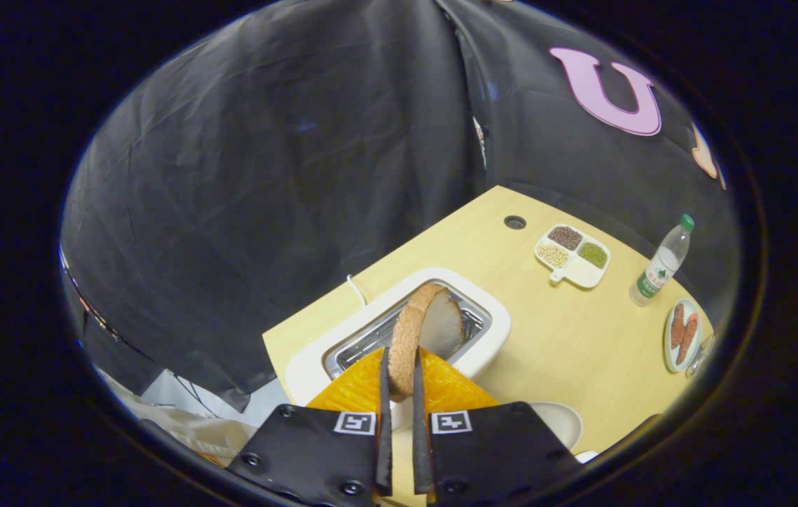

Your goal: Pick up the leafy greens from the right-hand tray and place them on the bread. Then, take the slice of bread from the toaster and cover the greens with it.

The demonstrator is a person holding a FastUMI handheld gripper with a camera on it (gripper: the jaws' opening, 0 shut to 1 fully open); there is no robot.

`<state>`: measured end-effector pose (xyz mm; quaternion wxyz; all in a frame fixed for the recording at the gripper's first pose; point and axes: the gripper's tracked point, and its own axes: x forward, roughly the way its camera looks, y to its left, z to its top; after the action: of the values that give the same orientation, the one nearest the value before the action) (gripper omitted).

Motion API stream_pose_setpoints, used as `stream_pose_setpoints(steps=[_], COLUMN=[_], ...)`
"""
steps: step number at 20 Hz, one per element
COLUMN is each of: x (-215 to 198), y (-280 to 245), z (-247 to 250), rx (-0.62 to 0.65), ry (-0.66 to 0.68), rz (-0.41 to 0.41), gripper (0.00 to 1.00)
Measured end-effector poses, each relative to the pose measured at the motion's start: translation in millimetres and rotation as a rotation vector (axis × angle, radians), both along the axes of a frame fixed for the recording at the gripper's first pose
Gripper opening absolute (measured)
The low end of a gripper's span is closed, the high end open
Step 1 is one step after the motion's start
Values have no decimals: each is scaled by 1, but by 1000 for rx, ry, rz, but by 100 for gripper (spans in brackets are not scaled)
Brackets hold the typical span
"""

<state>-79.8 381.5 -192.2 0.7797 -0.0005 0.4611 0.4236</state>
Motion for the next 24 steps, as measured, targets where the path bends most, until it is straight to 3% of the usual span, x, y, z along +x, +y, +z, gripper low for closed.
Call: stream_pose_setpoints(steps=[11,24], x=[22,11], y=[-51,-138], z=[50,16], rx=[115,100], ry=[-7,43], rz=[-113,-277], gripper=[14,14])
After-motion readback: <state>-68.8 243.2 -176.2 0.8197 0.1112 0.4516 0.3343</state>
